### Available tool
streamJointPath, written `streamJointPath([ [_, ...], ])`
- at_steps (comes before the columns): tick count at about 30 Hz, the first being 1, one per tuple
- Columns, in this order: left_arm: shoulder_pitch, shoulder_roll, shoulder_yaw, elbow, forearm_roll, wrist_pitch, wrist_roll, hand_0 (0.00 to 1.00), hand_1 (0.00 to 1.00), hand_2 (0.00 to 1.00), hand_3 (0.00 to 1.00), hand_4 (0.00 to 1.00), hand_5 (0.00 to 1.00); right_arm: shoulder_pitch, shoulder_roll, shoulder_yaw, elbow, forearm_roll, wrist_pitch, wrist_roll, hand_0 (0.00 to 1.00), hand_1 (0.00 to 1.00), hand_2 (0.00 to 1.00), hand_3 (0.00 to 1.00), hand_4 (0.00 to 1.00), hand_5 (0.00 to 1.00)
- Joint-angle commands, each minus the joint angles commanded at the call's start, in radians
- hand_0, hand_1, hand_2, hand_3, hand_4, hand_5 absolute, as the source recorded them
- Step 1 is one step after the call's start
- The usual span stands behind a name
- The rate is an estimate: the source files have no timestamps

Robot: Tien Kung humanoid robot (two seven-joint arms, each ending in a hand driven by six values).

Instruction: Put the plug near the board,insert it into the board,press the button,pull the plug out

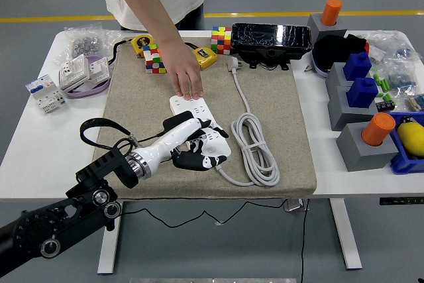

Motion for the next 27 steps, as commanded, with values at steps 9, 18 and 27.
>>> streamJointPath([
  [9, -0.003, -0.006, 0.009, 0.014, 0.112, -0.072, 0.143, 0.11, 0.041, 0.122, 0.864, 0.8, 0.264, -0.001, -0.001, 0.001, -0.001, 0.001, 0.002, -0.002, 0.529, 0.628, 0.596, 0.536, 0.877, 0.405],
  [18, -0.007, -0.01, 0.016, 0.034, 0.126, -0.076, 0.158, 0.108, 0.039, 0.122, 0.874, 0.799, 0.261, -0.001, -0.002, 0.0, 0.0, 0.0, 0.001, -0.001, 0.528, 0.628, 0.596, 0.536, 0.877, 0.406],
  [27, -0.002, -0.002, 0.014, 0.014, 0.115, -0.093, 0.154, 0.11, 0.038, 0.122, 0.827, 0.812, 0.279, 0.0, -0.001, 0.002, -0.001, 0.0, 0.0, -0.001, 0.528, 0.628, 0.595, 0.536, 0.878, 0.406],
])
